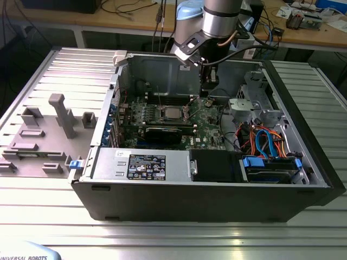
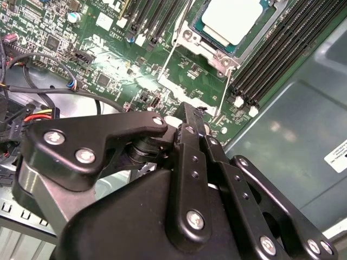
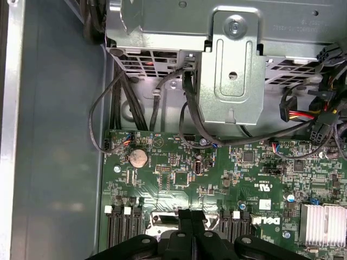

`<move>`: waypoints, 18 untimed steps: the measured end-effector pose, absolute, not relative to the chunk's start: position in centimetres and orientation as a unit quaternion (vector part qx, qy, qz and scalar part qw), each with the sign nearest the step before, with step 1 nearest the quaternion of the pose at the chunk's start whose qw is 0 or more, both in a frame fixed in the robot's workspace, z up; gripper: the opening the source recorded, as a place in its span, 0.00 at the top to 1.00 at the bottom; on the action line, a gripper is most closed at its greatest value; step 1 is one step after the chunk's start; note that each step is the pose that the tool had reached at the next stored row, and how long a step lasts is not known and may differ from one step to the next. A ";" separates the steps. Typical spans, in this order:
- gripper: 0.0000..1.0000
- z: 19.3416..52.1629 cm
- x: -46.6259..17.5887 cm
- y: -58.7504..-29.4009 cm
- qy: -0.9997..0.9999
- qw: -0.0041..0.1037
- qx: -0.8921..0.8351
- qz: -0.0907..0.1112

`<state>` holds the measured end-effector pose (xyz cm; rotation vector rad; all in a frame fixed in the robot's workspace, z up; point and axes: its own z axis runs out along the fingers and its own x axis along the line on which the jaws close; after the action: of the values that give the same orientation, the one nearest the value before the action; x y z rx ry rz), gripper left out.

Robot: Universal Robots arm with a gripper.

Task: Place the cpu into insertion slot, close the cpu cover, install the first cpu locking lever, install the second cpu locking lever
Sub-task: 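Close the cpu cover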

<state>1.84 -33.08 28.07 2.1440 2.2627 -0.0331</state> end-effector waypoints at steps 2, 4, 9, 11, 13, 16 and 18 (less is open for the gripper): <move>0.89 28.1 1.9 -33.1 0.726 0.012 0.688 -0.011; 0.89 28.1 1.9 -33.1 0.726 0.012 0.688 -0.011; 0.89 27.8 2.9 -33.1 0.726 0.012 0.688 -0.011; 0.89 27.5 3.2 -33.1 0.726 0.011 0.688 -0.011; 0.89 27.1 3.5 -33.1 0.726 0.011 0.688 -0.012; 0.89 26.2 3.8 -33.1 0.726 0.010 0.687 -0.013; 0.89 25.8 3.9 -33.1 0.726 0.009 0.687 -0.014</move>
<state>3.91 -33.07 25.81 2.1464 2.2692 -0.0427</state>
